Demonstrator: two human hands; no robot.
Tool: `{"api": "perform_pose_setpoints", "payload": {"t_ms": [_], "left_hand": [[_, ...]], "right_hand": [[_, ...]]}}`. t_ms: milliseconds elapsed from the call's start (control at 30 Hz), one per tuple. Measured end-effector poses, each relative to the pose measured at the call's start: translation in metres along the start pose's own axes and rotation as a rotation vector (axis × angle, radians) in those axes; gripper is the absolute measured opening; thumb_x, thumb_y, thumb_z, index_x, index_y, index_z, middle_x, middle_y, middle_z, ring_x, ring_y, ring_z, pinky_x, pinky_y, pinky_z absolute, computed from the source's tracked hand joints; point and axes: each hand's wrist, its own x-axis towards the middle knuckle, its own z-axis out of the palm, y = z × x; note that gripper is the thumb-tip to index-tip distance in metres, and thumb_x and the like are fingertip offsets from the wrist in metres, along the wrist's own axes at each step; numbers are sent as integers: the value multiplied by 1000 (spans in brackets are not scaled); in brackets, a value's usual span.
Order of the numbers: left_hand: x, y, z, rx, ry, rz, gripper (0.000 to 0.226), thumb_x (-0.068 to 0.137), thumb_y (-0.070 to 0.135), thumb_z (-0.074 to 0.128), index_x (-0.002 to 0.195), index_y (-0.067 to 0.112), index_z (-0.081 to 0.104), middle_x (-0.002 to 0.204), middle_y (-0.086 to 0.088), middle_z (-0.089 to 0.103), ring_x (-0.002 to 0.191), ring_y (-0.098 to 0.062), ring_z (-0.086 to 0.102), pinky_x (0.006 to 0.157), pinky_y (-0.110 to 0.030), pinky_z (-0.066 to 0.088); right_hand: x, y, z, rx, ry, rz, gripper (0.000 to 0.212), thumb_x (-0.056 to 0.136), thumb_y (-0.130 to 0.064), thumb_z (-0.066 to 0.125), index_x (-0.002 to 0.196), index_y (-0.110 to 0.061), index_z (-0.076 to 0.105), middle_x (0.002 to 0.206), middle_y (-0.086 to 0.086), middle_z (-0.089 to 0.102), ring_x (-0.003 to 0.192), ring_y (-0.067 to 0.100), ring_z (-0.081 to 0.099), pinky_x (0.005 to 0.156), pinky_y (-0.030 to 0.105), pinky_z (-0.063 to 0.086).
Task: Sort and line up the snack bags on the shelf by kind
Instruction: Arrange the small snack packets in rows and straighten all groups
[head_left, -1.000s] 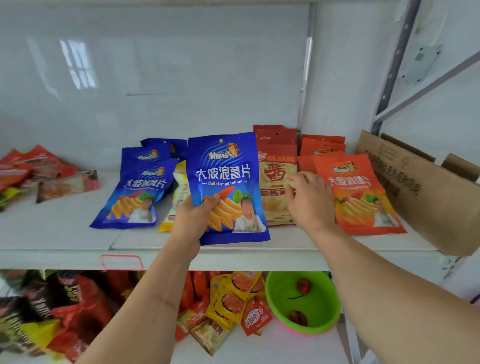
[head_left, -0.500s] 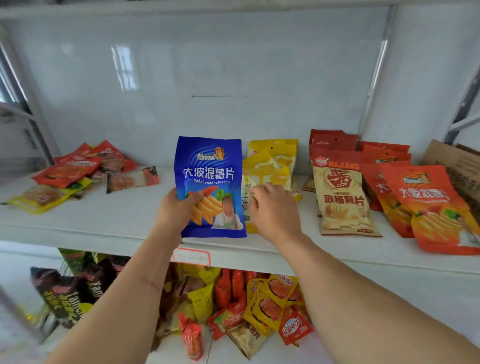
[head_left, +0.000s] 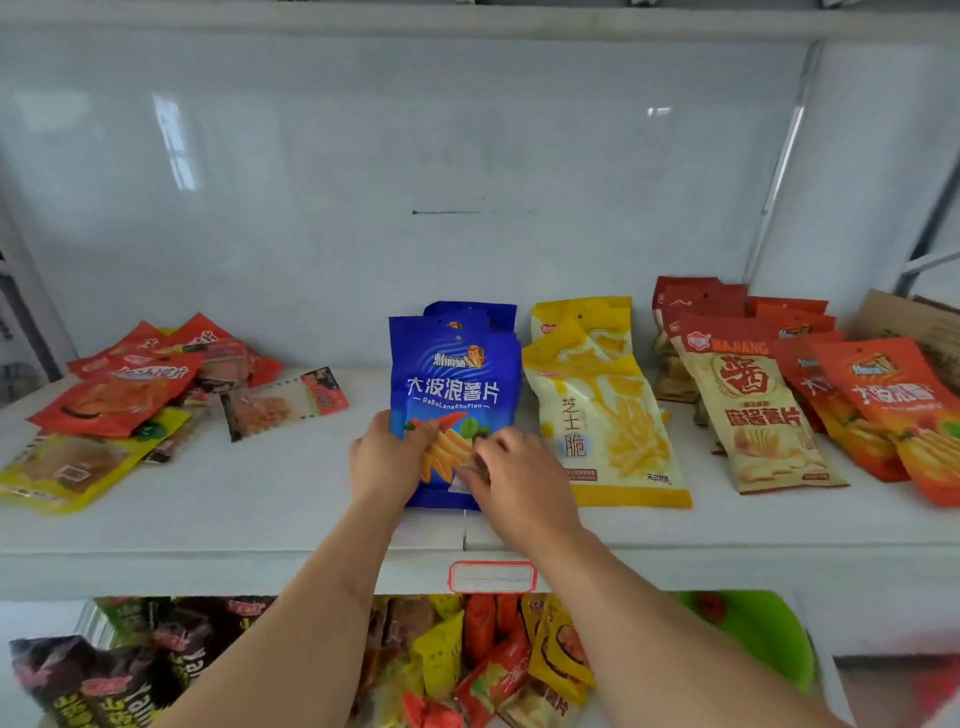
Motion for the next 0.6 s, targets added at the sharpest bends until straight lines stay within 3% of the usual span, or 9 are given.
{"api": "perform_pose_setpoints", "payload": {"t_ms": [133,267,433,600], "left_hand": [[14,-10,5,31,-48,31,65,67,71,55,112,24,56,107,-1,68,99,-26,65,89,-49,54],[26,-6,10,36,-89,33,50,87,56,64,119,19,53,112,-2,66,98,-25,66,85,-46,56],[42,-8,22,88,-99,23,51,87,60,60,120,23,51,114,-1,66,99,-26,67,87,-47,56],[40,-10,25,90,-47,56,45,89,55,60,121,24,52,112,3,68,99,-24,67,86,-43,55]], "right_hand": [[4,-7,11,-39,-40,75,48,96,-52,51,132,-21,54,122,-1,54,111,20,50,89,33,44],[9,-3,23,-17,-49,160,52,95,-50,53,139,-23,48,124,-1,54,114,21,52,90,35,48],[15,2,31,-40,-49,199,54,96,-47,53,144,-28,36,128,-2,52,117,19,49,96,36,46],[14,0,31,-116,16,197,51,91,-47,54,137,-26,45,122,-2,54,114,21,51,92,40,44]]}}
